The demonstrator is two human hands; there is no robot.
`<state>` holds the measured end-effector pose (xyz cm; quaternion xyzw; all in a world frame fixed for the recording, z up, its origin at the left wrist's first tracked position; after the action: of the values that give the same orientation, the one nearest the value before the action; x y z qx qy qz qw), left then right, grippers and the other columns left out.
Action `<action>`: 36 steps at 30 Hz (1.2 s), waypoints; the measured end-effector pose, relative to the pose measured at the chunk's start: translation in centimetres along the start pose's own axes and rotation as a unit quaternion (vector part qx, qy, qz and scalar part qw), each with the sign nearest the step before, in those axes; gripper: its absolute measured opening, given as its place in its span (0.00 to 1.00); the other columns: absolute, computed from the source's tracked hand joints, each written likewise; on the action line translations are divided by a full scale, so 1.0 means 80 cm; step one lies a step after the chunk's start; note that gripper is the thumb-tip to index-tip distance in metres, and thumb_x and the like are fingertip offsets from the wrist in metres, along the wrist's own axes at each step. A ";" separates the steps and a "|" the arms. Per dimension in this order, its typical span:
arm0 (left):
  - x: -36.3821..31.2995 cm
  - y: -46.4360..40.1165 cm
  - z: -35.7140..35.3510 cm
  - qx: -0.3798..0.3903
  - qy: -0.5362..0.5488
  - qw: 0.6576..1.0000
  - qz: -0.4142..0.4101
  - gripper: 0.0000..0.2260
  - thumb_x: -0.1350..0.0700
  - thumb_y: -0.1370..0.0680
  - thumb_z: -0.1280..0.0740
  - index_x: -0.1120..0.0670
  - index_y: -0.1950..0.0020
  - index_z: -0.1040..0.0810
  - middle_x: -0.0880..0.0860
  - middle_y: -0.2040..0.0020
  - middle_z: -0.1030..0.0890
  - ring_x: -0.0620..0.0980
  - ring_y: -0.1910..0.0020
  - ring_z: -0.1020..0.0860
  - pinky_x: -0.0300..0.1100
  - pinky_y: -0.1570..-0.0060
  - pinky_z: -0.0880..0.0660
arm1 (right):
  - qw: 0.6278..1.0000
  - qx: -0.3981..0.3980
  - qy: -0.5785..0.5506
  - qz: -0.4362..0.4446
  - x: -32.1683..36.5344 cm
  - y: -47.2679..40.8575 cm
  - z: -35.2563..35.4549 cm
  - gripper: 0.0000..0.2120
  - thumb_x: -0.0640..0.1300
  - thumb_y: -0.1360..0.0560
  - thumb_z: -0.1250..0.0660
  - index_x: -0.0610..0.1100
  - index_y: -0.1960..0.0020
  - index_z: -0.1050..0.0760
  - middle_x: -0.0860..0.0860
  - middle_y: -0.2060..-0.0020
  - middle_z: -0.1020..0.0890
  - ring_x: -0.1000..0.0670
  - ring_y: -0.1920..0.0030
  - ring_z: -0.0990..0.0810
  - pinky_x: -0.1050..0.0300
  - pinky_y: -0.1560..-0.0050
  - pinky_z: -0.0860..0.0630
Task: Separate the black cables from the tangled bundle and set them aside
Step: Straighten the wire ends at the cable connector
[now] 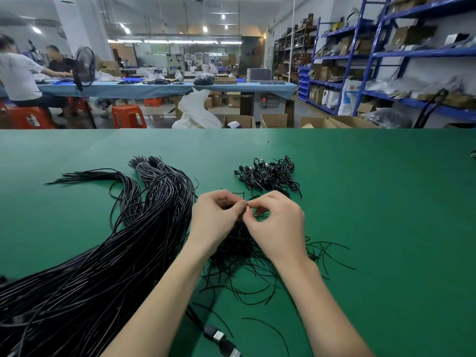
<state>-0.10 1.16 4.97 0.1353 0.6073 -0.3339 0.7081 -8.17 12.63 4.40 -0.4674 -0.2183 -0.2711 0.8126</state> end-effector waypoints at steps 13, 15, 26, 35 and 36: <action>-0.010 0.009 -0.014 0.058 -0.070 0.991 -0.100 0.08 0.61 0.23 0.29 0.51 0.48 0.12 0.43 0.54 0.13 0.35 0.53 0.17 0.31 0.46 0.23 | 0.930 0.091 -0.273 -0.231 -0.032 -0.018 0.020 0.04 0.38 0.28 0.22 0.44 0.59 0.14 0.48 0.68 0.13 0.49 0.62 0.12 0.58 0.62 0.16; -0.010 0.009 -0.015 0.086 -0.056 0.991 -0.090 0.08 0.59 0.22 0.29 0.50 0.47 0.13 0.43 0.53 0.13 0.36 0.51 0.17 0.32 0.46 0.23 | 0.944 0.083 -0.245 -0.206 -0.035 -0.020 0.023 0.04 0.37 0.27 0.23 0.44 0.59 0.15 0.49 0.69 0.14 0.49 0.64 0.12 0.60 0.63 0.17; 0.011 0.012 -0.004 0.232 0.361 0.843 0.325 0.07 0.61 0.30 0.26 0.62 0.54 0.13 0.60 0.56 0.15 0.51 0.61 0.14 0.38 0.63 0.17 | 0.974 0.114 -0.191 0.035 -0.020 -0.006 0.028 0.08 0.37 0.24 0.25 0.50 0.55 0.17 0.58 0.59 0.16 0.54 0.55 0.16 0.69 0.60 0.24; 0.006 -0.002 0.010 0.194 0.164 0.966 0.047 0.13 0.51 0.36 0.19 0.54 0.55 0.12 0.54 0.57 0.15 0.48 0.60 0.19 0.38 0.53 0.23 | 0.908 0.136 -0.342 -0.198 -0.034 -0.002 0.014 0.06 0.39 0.26 0.24 0.48 0.60 0.14 0.55 0.66 0.16 0.57 0.66 0.21 0.66 0.63 0.26; 0.003 -0.003 0.015 0.183 0.112 0.977 0.003 0.13 0.50 0.35 0.19 0.53 0.54 0.12 0.53 0.56 0.13 0.49 0.60 0.18 0.41 0.54 0.23 | 0.872 0.160 -0.392 -0.247 -0.034 -0.002 0.010 0.04 0.38 0.26 0.25 0.45 0.59 0.14 0.54 0.67 0.17 0.57 0.67 0.23 0.66 0.64 0.27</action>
<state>0.65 0.18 5.05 0.3012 0.6105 -0.4201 0.6001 -10.46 13.92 3.21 -0.3294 -0.6677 -0.2188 0.6307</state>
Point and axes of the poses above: each hand's wrist, its own y-axis away from the middle knuckle, its own z-axis out of the back of the hand, x = y × z, the point moved 3 cm from there along -y, towards the middle knuckle
